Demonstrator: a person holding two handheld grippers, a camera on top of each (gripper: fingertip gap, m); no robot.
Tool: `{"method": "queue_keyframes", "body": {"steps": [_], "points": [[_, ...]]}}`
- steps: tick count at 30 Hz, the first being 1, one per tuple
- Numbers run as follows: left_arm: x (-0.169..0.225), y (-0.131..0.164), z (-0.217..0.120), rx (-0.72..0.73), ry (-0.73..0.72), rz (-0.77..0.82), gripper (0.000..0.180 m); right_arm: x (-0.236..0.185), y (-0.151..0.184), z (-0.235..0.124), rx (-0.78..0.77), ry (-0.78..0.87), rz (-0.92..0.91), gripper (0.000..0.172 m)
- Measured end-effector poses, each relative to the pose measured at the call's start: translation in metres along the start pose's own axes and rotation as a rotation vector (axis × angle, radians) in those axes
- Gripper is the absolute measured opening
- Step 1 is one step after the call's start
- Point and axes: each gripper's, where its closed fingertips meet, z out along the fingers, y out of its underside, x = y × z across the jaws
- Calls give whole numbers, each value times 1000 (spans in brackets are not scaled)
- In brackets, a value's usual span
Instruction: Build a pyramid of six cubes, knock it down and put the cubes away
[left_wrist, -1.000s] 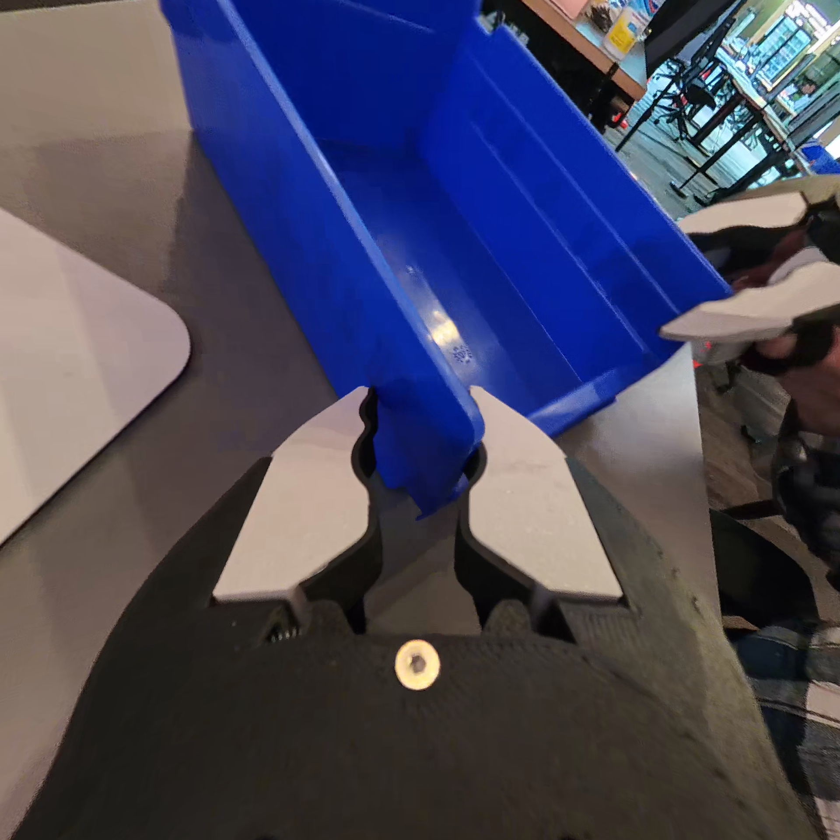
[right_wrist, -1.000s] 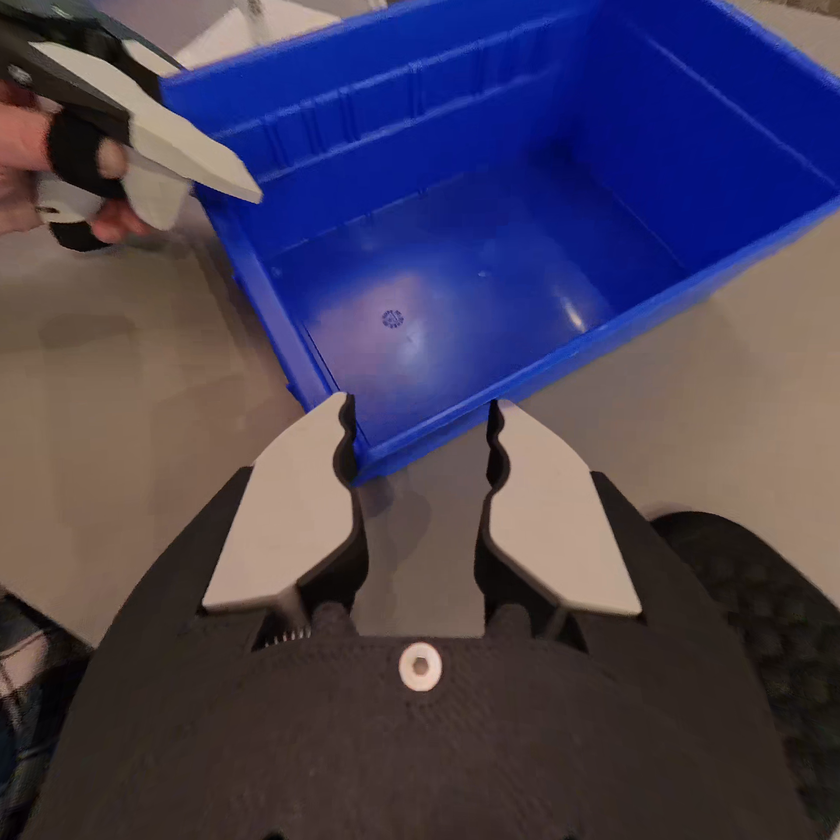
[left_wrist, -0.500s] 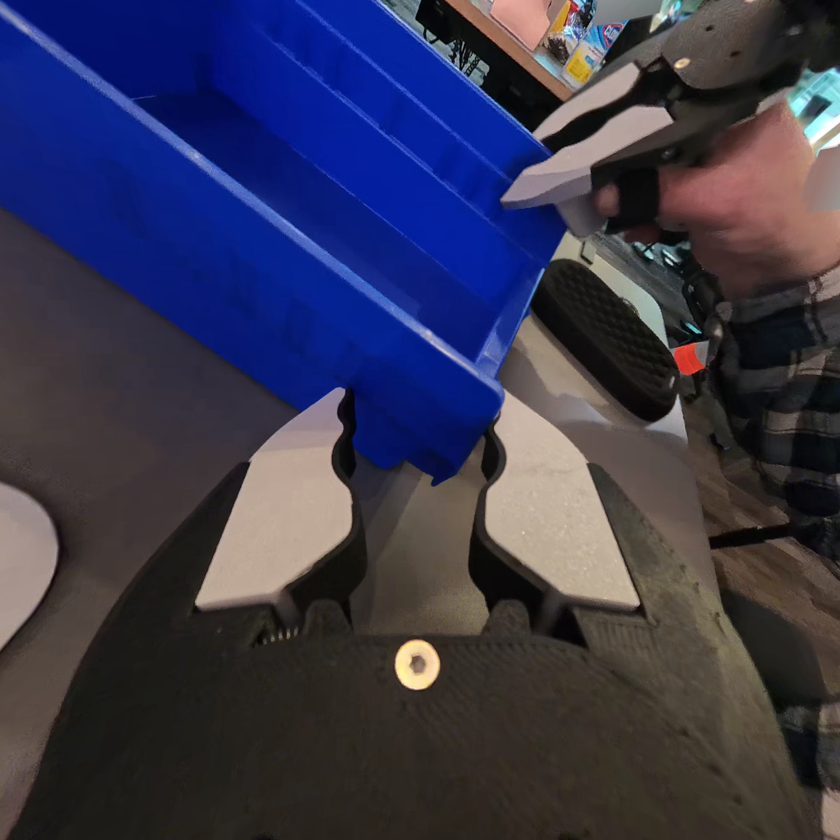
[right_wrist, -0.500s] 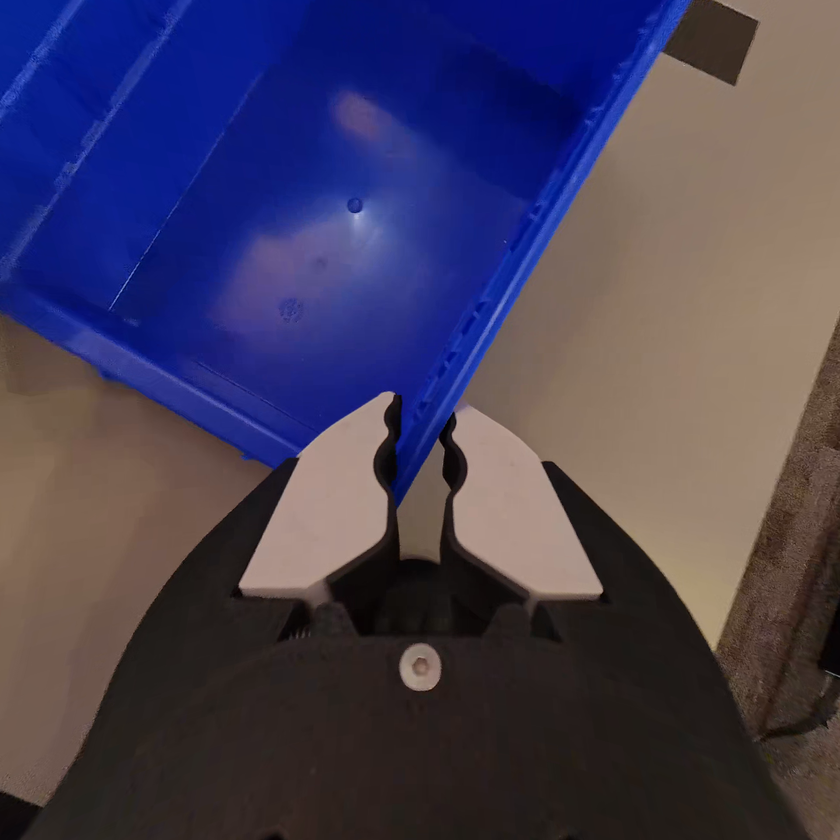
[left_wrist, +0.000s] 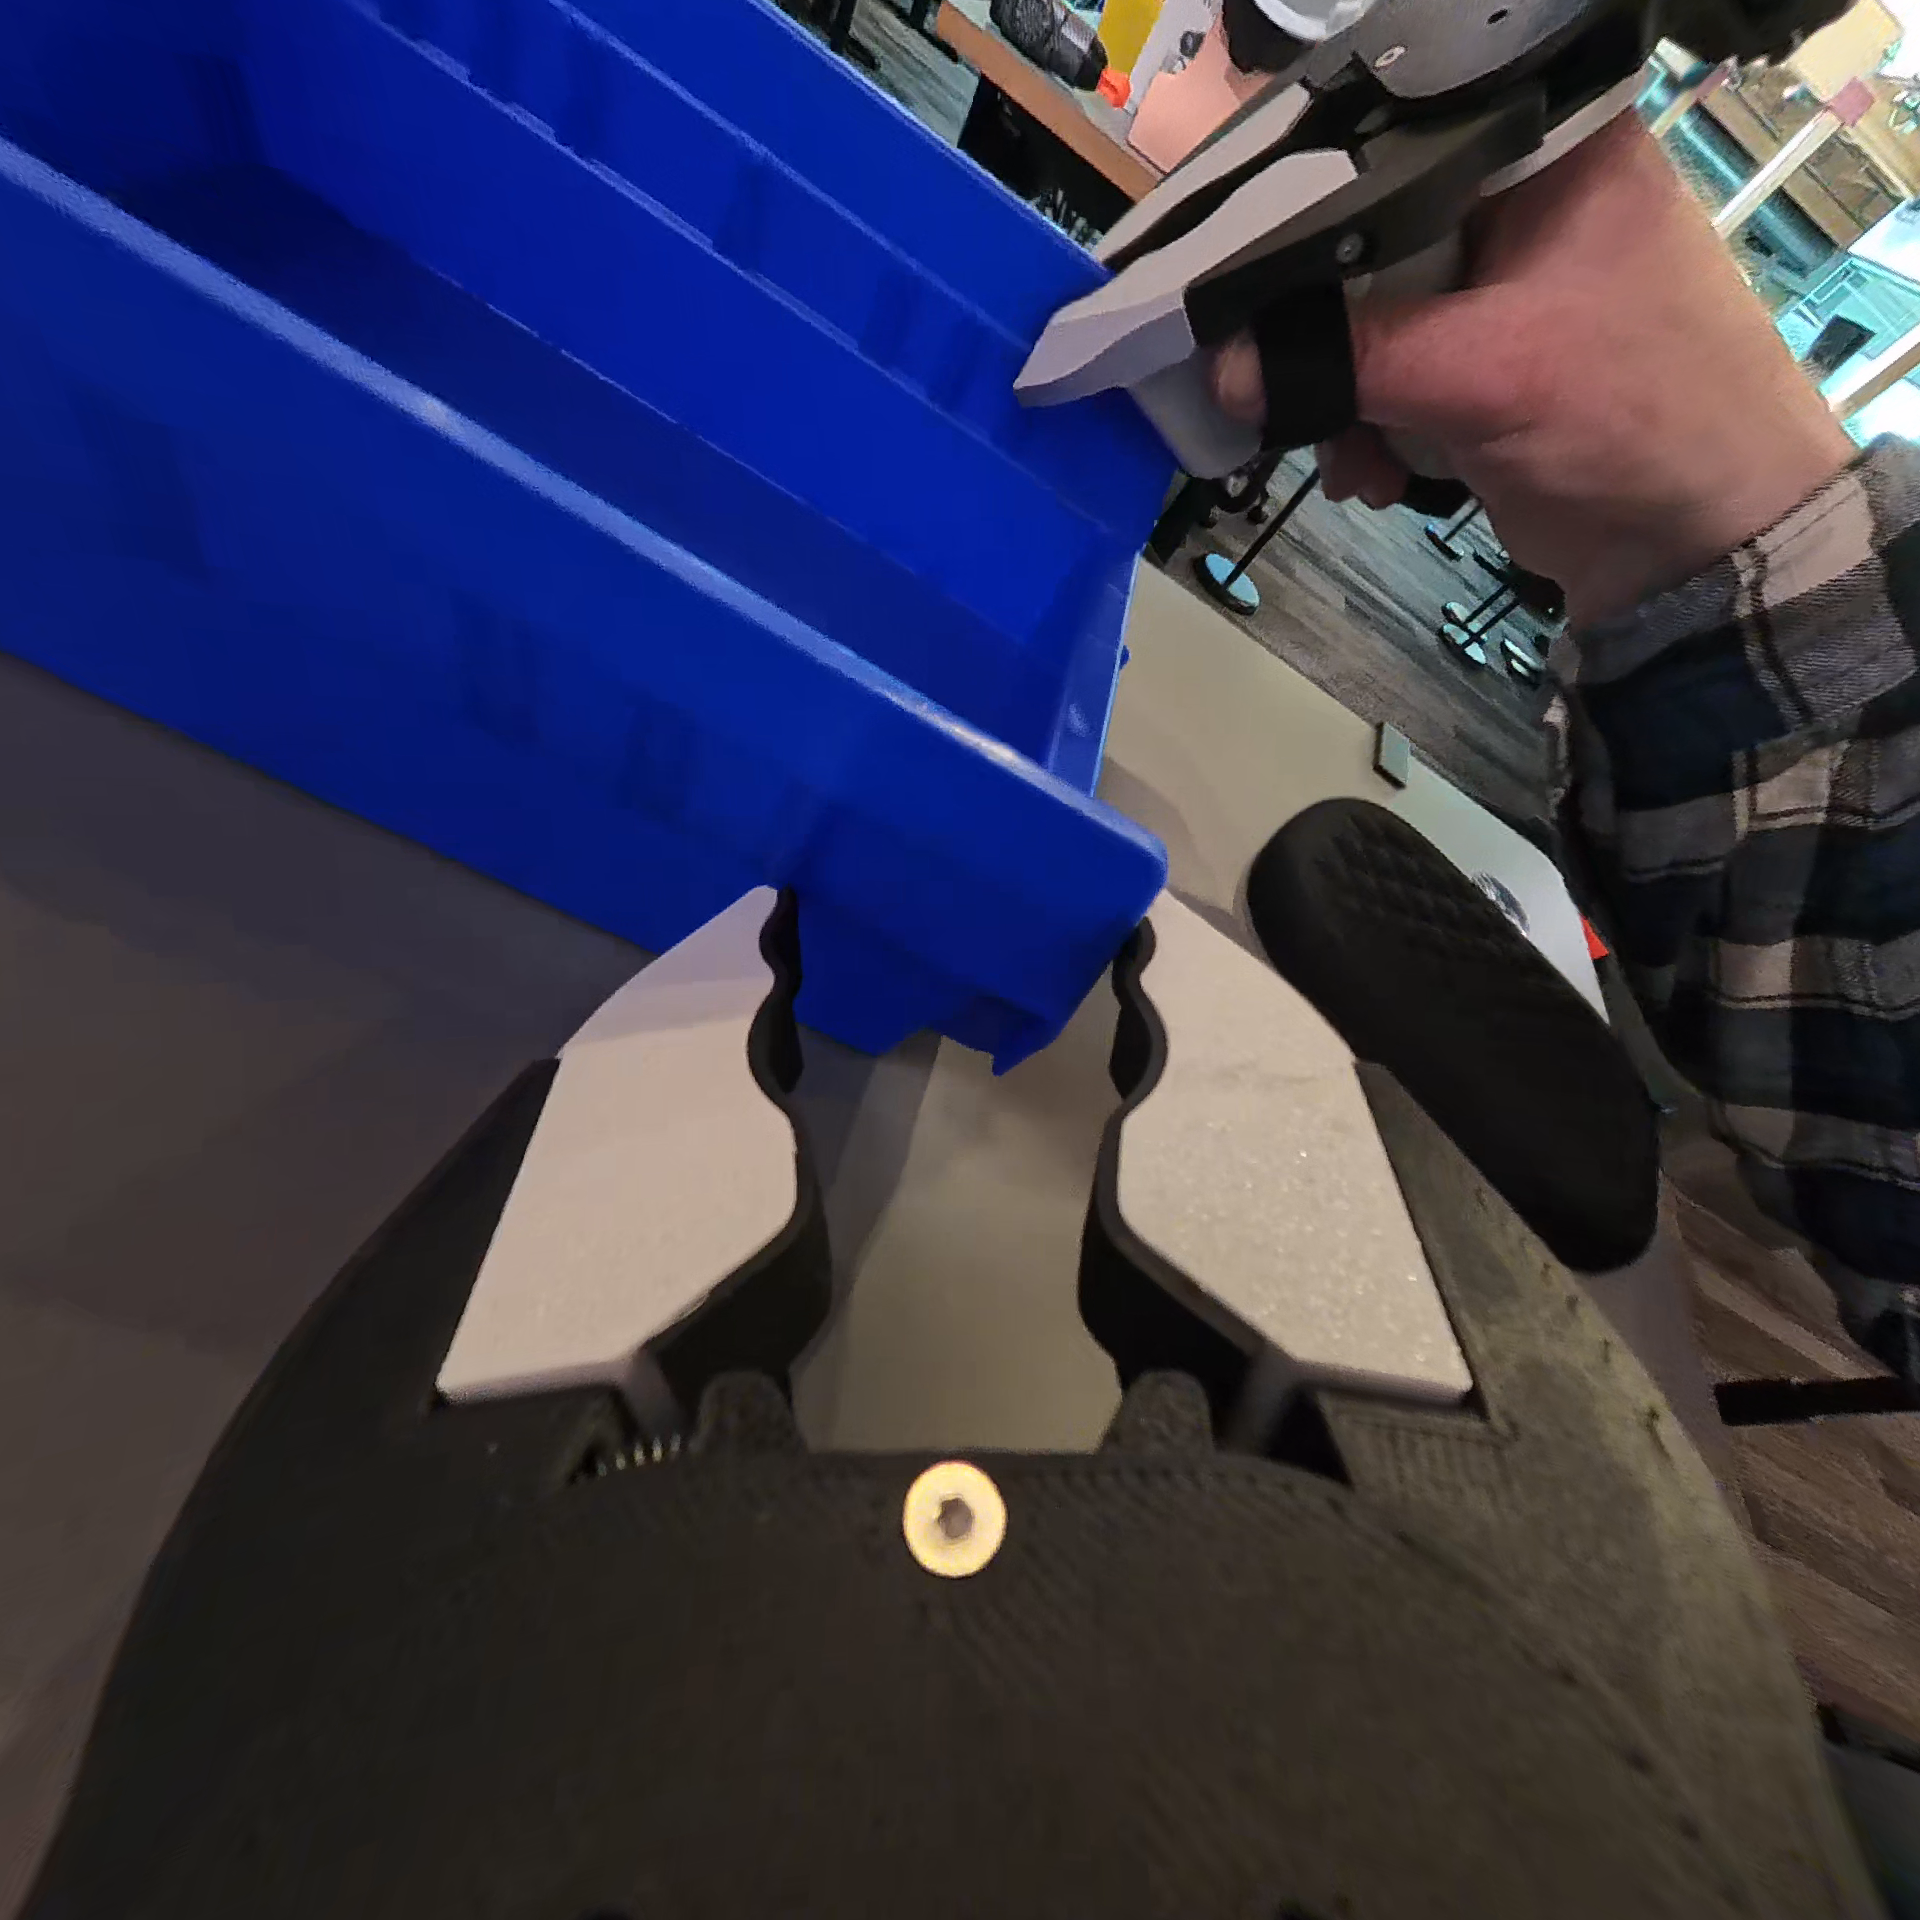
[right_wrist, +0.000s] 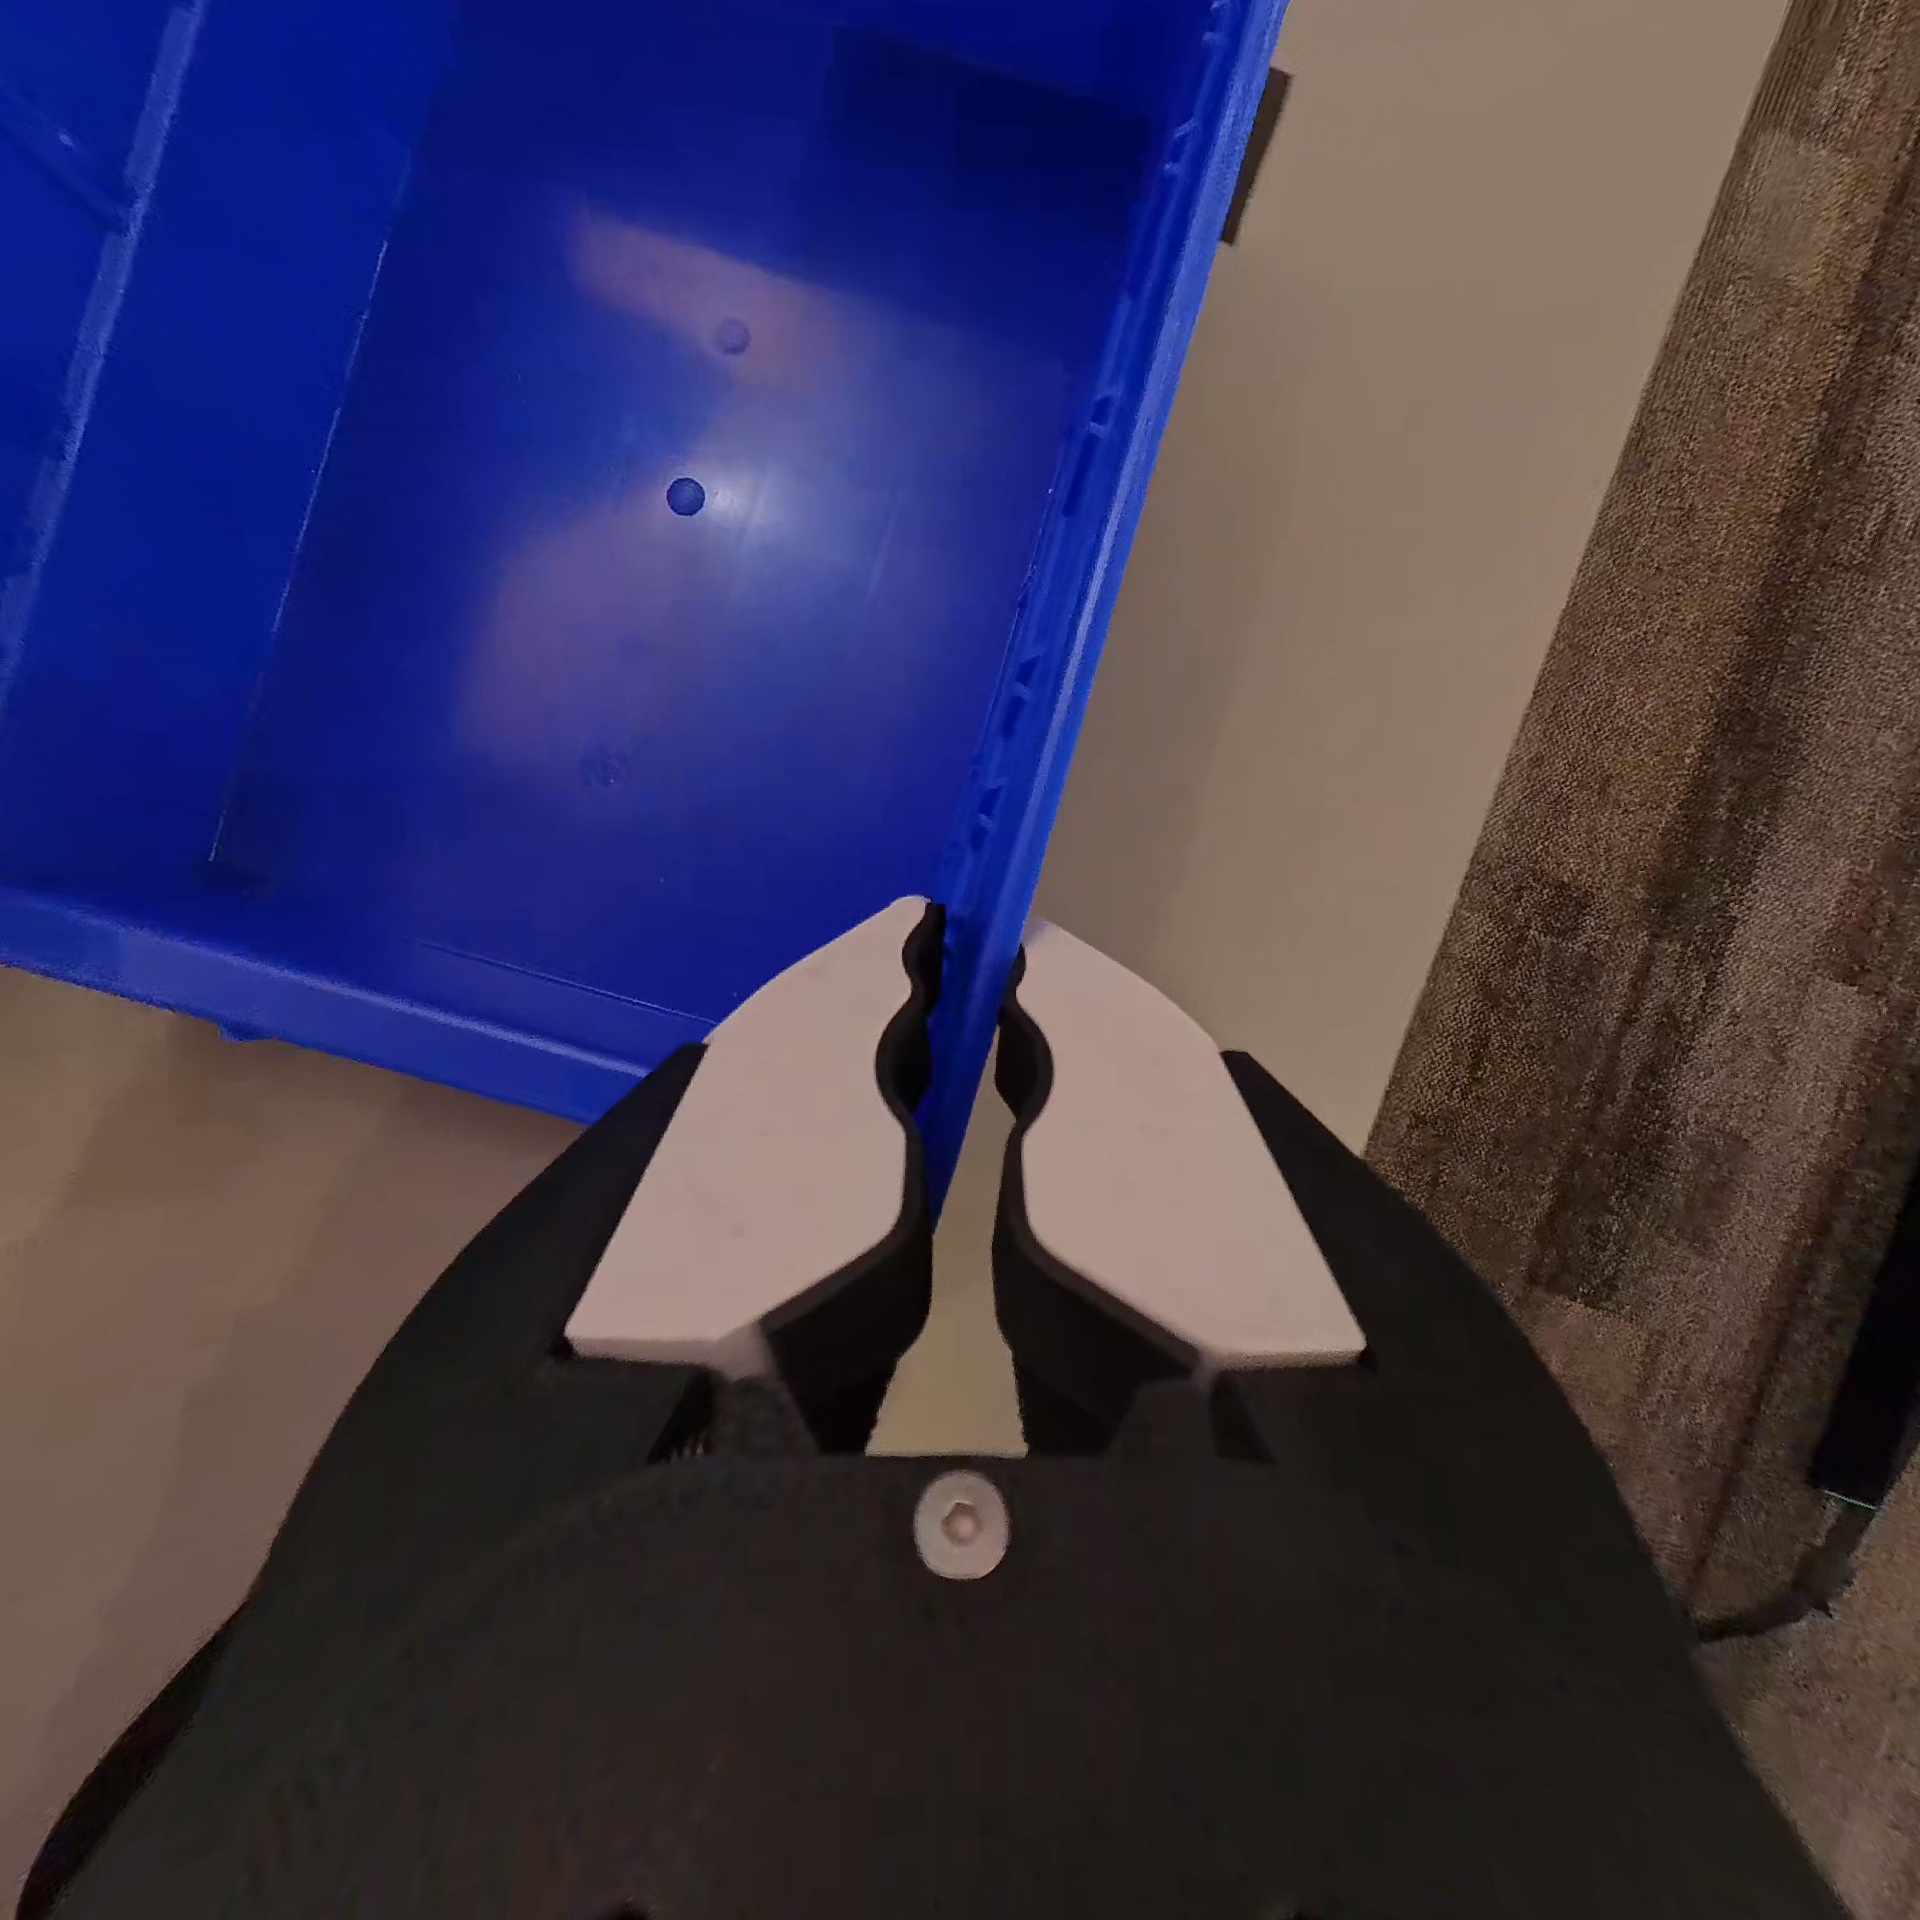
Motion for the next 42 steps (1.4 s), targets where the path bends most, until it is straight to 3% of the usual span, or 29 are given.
{"method": "queue_keyframes", "body": {"steps": [8,9,10,13,17,20,22,26,27,29,30,31,33,34,35,41,42], "points": [[-16,-22,31,2,12,27,57,36,-12,9,23,19,51,8],[-16,-23,31,-2,20,33,58,37,-13,8,30,22,65,19],[-18,-22,27,5,17,26,63,39,-15,4,54,49,81,43],[-18,-20,7,53,7,25,75,29,-23,-29,153,134,47,54],[-7,6,-30,15,-44,165,92,-35,-30,-73,262,145,-114,78],[3,34,-63,-35,-73,243,104,-98,-23,-87,287,128,-241,92],[4,52,-89,-59,-116,281,115,-145,-22,-88,325,84,-308,97],[-22,80,-157,-107,-344,378,133,-245,-18,-65,347,-49,-435,114],[-30,86,-177,-109,-398,383,129,-270,-18,-56,352,-73,-477,114],[-44,96,-215,-102,-478,372,121,-314,-22,-39,372,-104,-574,103],[-52,100,-234,-92,-519,380,116,-334,-22,-30,367,-122,-628,83],[-59,104,-252,-89,-550,391,112,-353,-21,-21,359,-146,-677,51],[-67,113,-284,-105,-591,409,62,-389,-22,-7,348,-218,-735,0],[-70,117,-299,-110,-612,426,22,-406,-26,0,351,-259,-739,0],[-74,117,-313,-93,-642,457,0,-422,-29,6,346,-304,-740,0],[-85,115,-371,-24,-787,479,2,-496,-61,36,422,-376,-802,9],[-90,112,-379,-3,-821,475,17,-506,-70,41,458,-375,-802,11]]}}
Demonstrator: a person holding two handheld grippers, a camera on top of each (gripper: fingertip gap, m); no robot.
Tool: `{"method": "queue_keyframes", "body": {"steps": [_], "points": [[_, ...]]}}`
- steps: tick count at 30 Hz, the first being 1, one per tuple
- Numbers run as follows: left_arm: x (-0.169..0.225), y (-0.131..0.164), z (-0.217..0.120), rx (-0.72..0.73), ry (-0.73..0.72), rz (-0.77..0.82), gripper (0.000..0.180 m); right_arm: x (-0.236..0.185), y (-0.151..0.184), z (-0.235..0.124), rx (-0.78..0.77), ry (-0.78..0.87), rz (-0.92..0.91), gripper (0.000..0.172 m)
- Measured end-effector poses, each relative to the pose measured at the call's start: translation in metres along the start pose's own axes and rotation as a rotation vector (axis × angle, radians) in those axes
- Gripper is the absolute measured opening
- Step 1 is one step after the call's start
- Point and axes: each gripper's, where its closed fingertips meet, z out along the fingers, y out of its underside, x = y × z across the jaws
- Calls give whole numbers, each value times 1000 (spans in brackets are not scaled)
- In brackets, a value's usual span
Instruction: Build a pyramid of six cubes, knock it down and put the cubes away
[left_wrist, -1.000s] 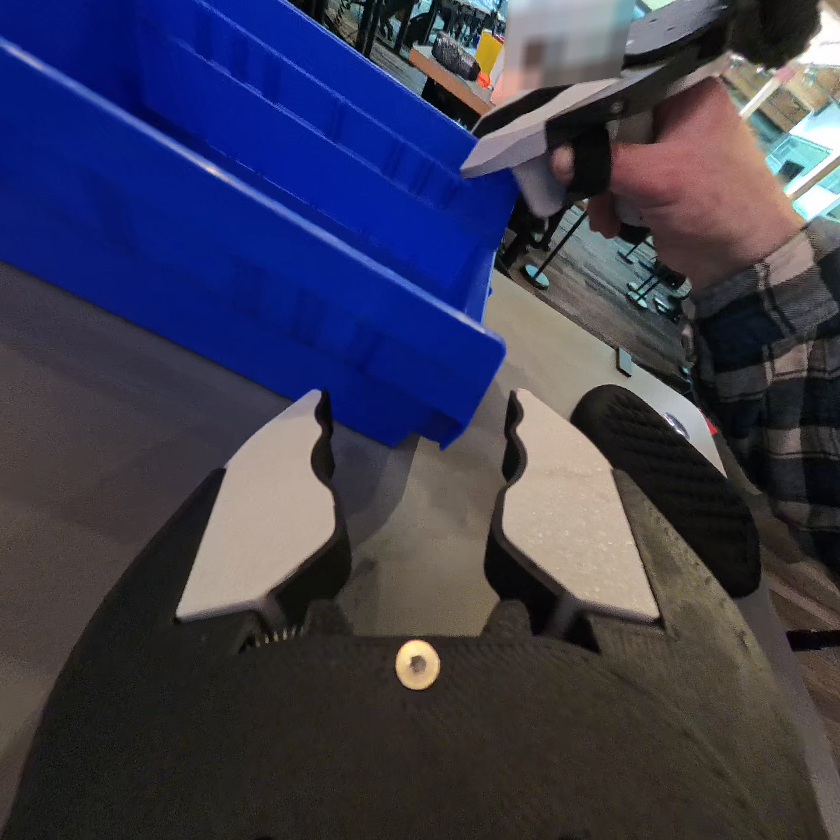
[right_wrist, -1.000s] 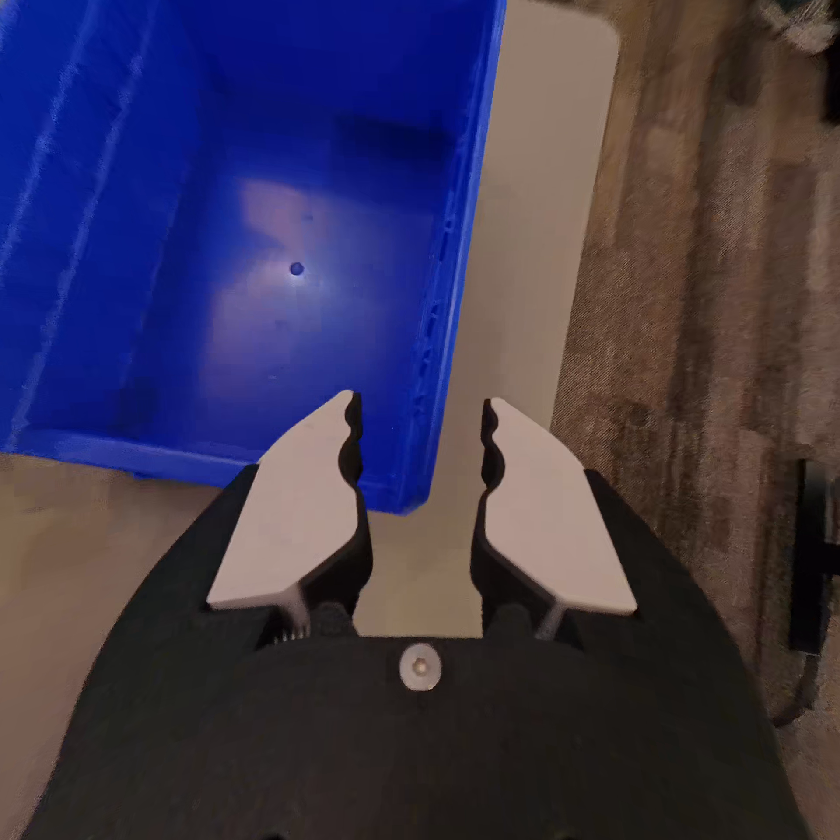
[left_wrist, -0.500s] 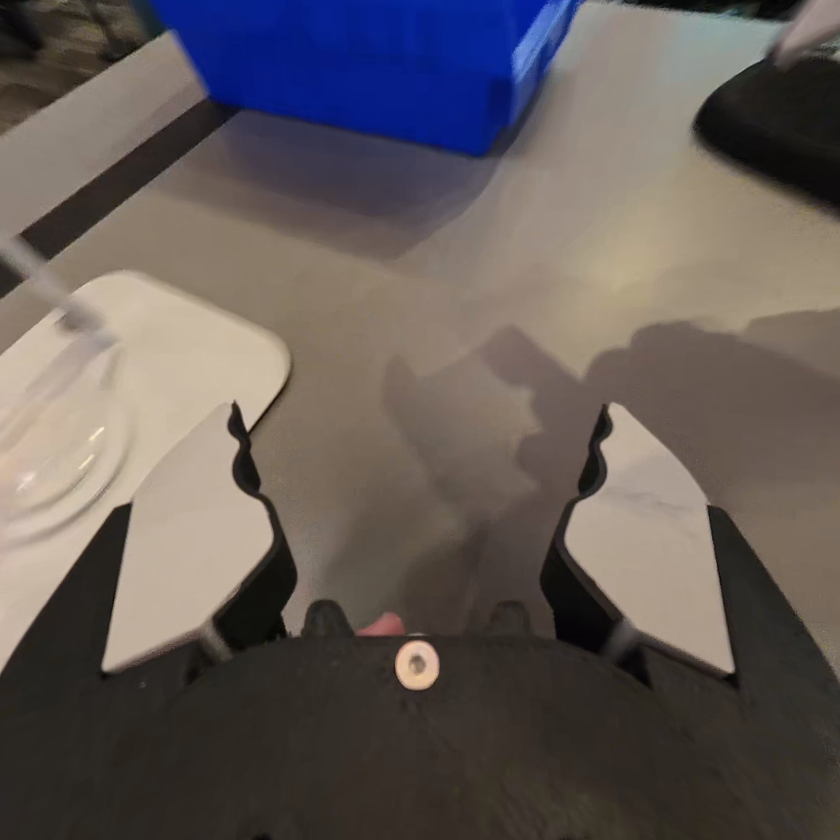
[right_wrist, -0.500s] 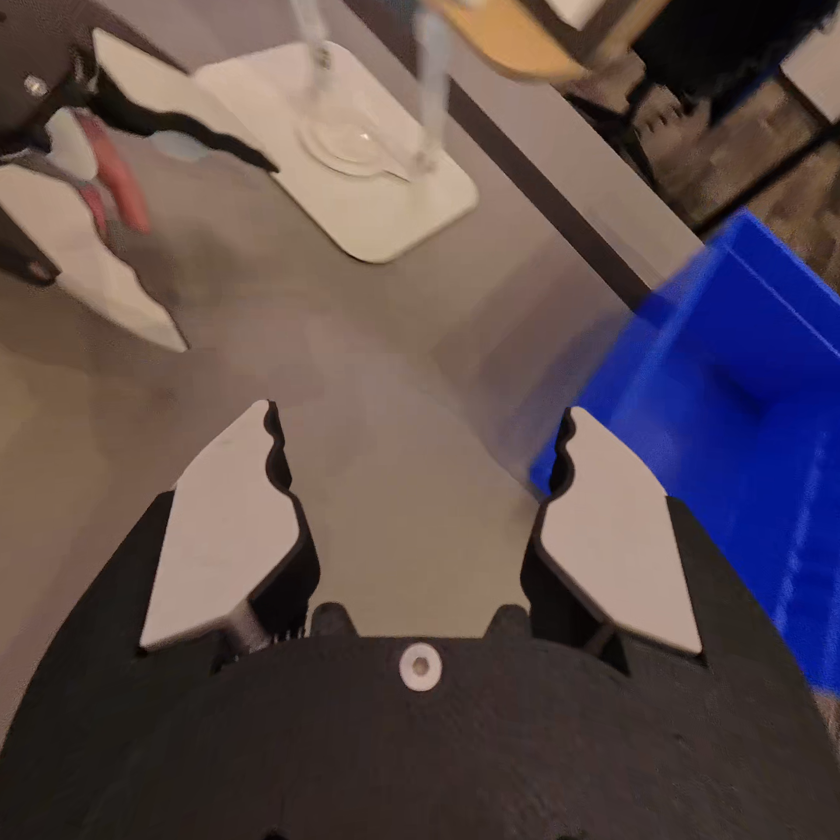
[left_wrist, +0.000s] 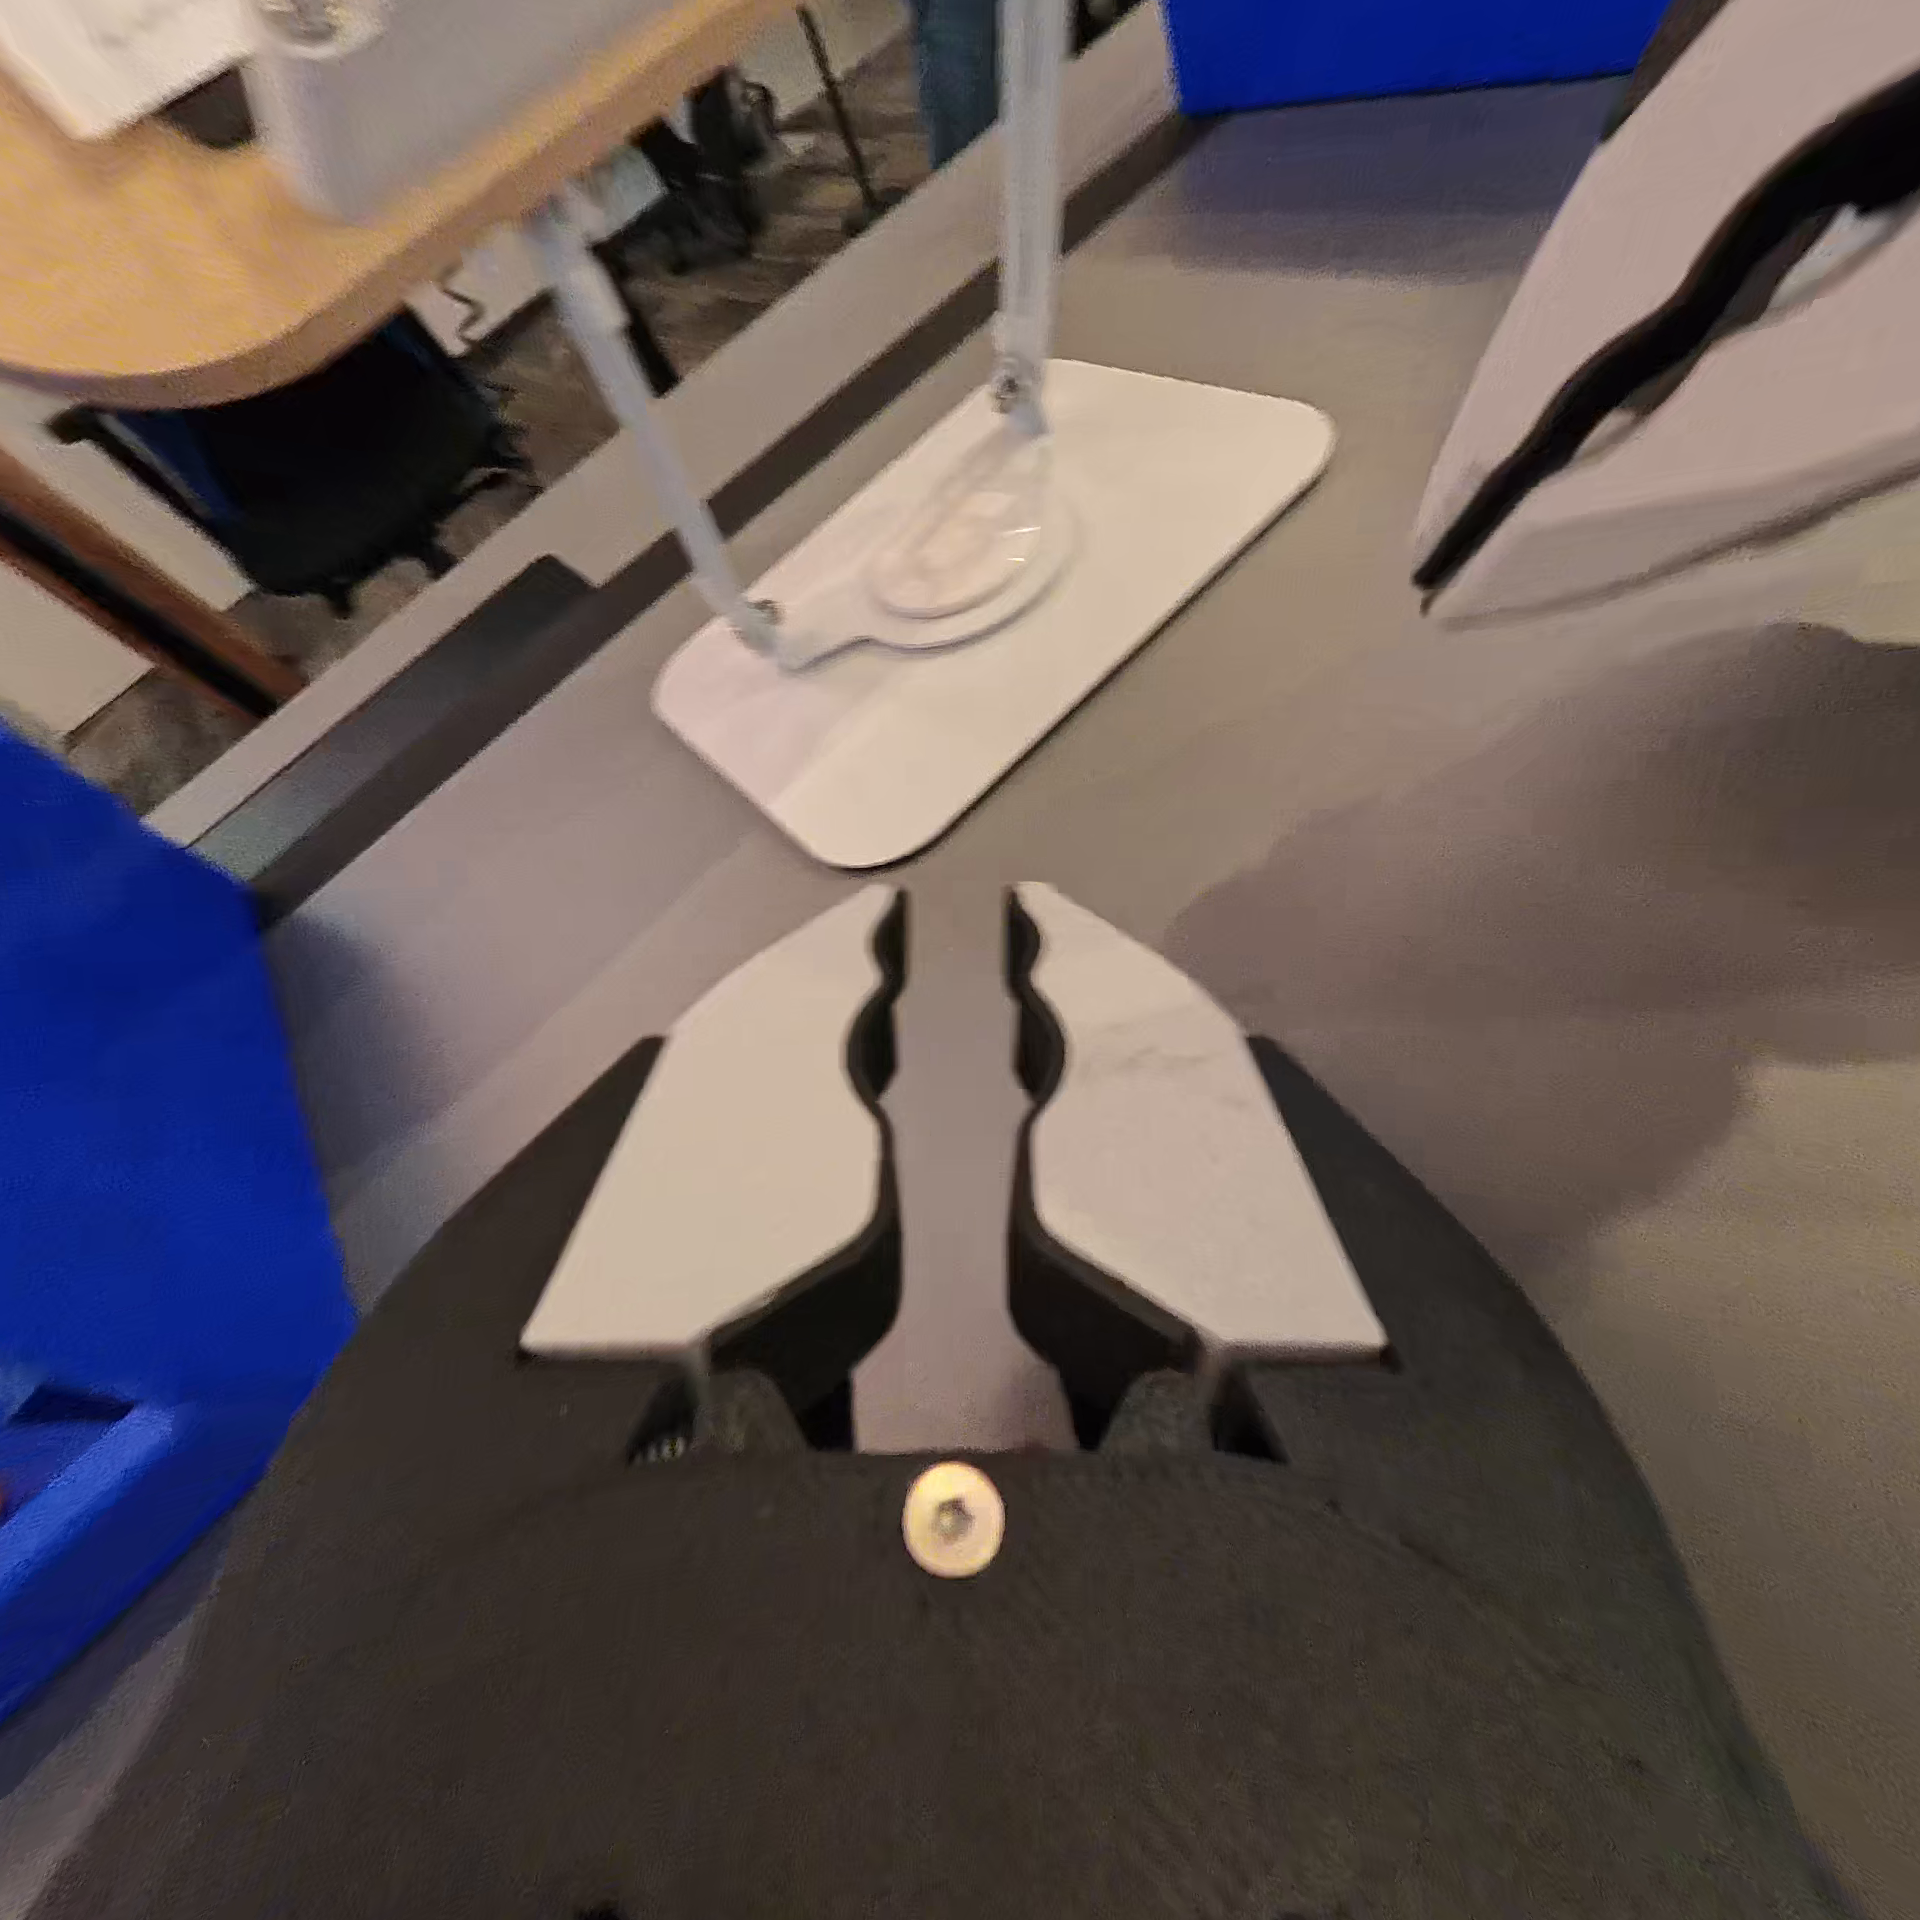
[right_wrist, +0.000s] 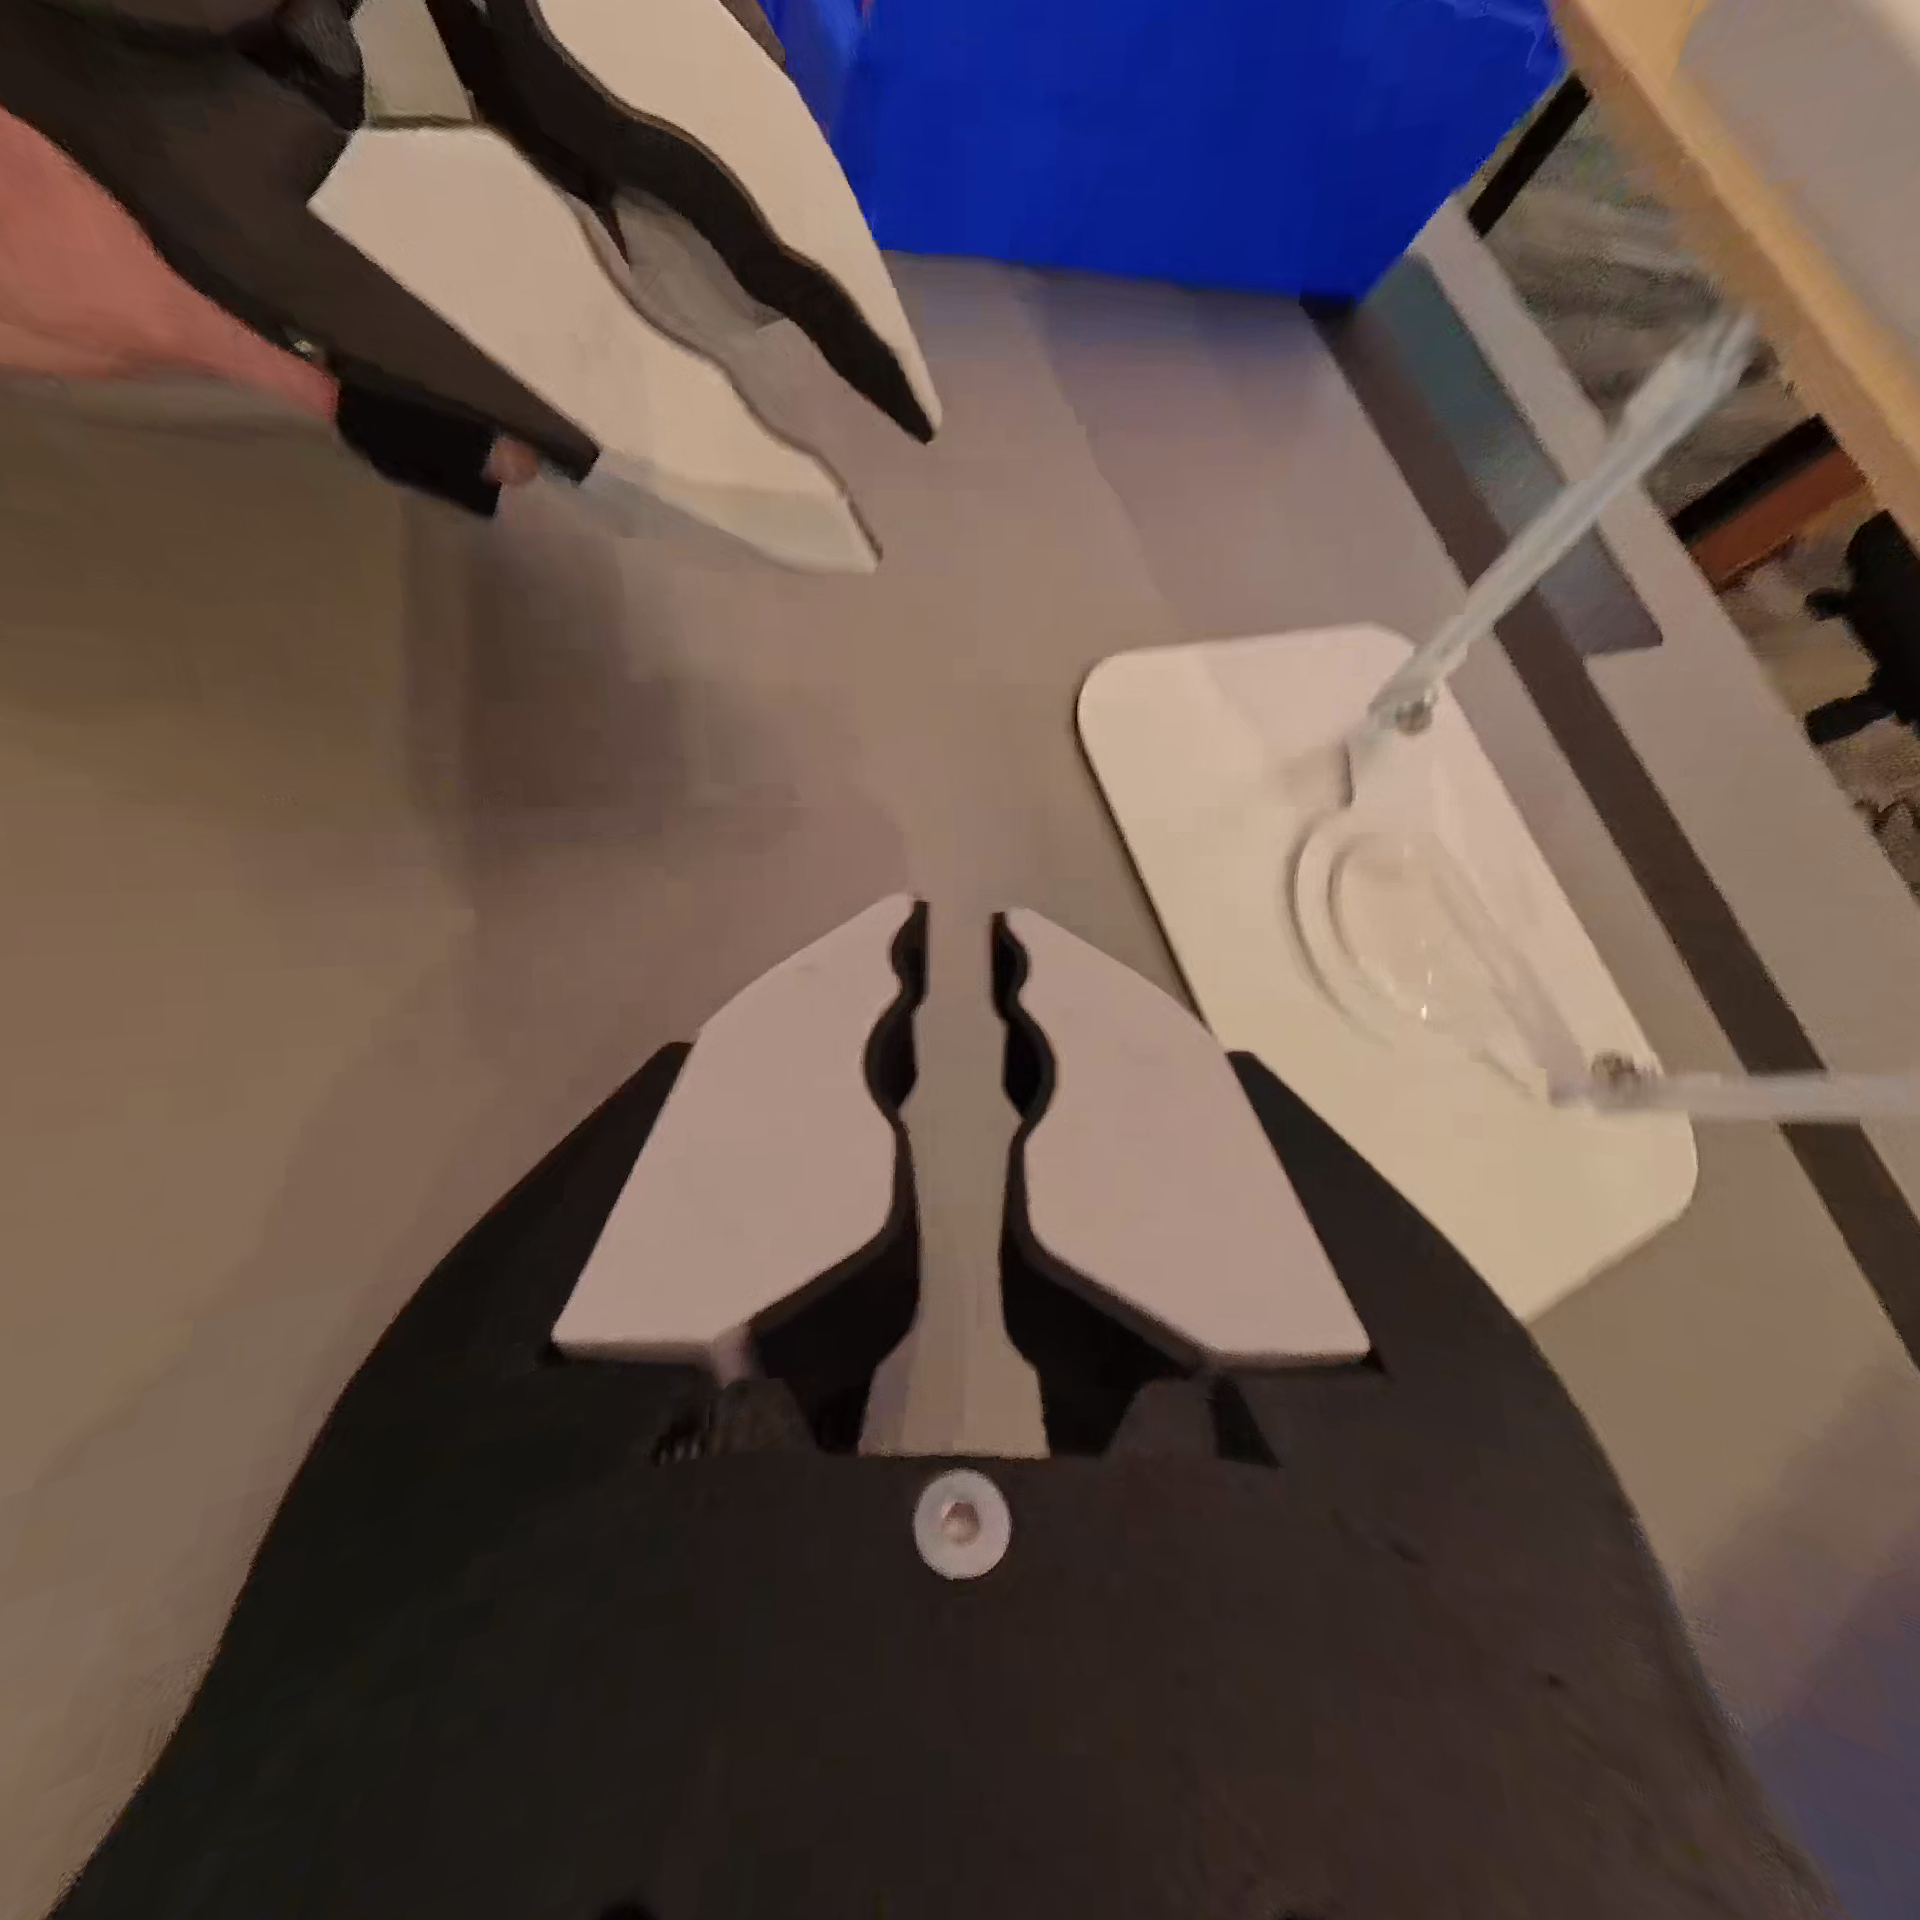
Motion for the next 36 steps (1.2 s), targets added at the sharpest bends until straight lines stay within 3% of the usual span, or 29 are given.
{"method": "queue_keyframes", "body": {"steps": [3,6,7,14,19,25,36], "points": [[-26,7,4,-17,-46,-122,72,0,-18,38,71,6,17,53],[-38,17,12,-17,-53,-225,111,-3,-26,74,97,6,45,84],[-40,19,12,-16,-49,-263,117,-5,-27,83,84,4,29,87],[-42,8,4,38,-68,-254,120,-21,-45,112,71,-1,-102,91],[-53,20,2,-4,-85,-282,130,-20,-48,112,83,12,-96,95],[-62,21,-2,45,-56,-408,134,-20,-46,112,67,24,-98,95],[-105,20,-34,113,-238,-315,121,-17,-46,102,99,29,-52,93]]}}
